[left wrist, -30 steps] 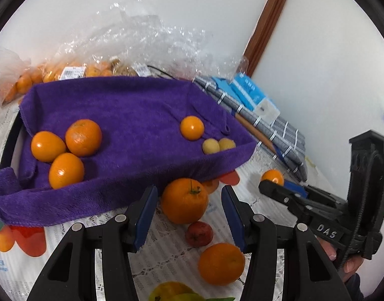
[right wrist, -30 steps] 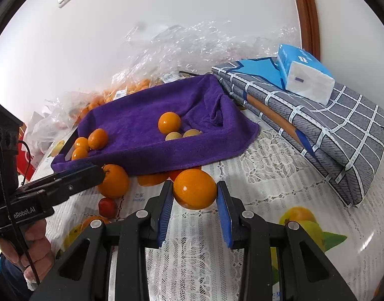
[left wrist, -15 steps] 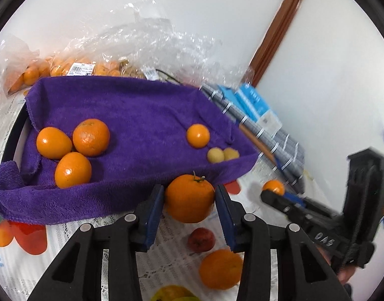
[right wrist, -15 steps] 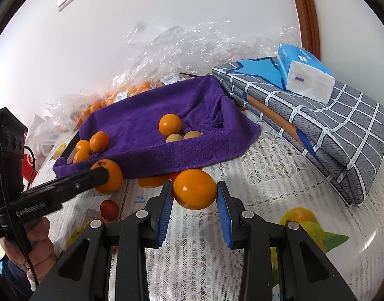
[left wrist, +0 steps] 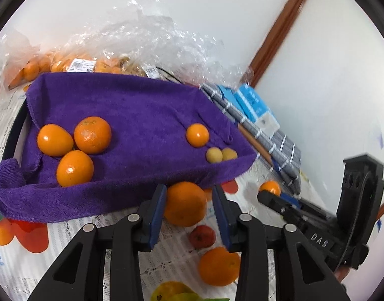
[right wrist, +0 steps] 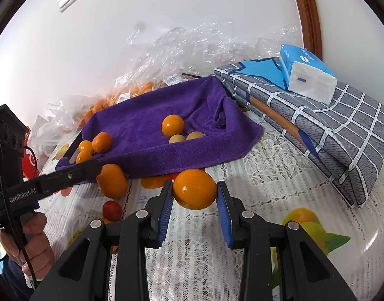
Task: Organize fruits
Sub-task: 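Grasp an orange with the right tool while the left tool grasps another orange, then carry both held oranges over the purple towel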
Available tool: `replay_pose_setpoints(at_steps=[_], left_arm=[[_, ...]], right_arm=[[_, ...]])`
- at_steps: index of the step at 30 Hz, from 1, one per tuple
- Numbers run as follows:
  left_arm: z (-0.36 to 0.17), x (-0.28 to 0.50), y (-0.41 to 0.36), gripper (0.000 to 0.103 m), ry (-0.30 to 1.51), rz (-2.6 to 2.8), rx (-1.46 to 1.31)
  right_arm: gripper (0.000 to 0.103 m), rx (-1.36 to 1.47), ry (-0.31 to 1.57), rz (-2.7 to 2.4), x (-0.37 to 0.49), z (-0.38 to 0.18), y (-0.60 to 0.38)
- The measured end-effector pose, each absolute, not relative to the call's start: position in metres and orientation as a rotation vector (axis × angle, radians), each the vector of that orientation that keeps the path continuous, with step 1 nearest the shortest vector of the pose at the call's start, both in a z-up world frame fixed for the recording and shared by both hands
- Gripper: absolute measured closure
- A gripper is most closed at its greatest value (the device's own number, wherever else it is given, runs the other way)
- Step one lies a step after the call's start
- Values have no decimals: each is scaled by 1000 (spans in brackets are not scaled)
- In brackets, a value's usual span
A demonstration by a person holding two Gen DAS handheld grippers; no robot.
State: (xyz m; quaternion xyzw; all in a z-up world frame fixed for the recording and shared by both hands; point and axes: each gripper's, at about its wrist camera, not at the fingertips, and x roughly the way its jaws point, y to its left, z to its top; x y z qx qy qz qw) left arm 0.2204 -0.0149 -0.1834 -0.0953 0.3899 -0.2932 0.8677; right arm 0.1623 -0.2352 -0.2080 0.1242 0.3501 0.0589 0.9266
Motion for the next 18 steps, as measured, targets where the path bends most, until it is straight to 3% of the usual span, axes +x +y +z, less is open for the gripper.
replay_pose_setpoints(at_steps=[3,7,13,14,18], left_arm=[[-185,218,-20,57,811,-584,-148],[-191,220,-25,54,838,-532,-99],[-200,223,-33,54,892,-523,-47],[-199,223,-30,61,882,-521,-64],[-194,225,-18,62,855,-562,-163]], right_arm=[[69,258,719,122,162,-208,-236],[69,255,721,126,163,-208,-235],[69,256,722,126,163,-208,-235],[69,257,723,127,163,-208,-235],[69,254,724,128,164,-208,-233]])
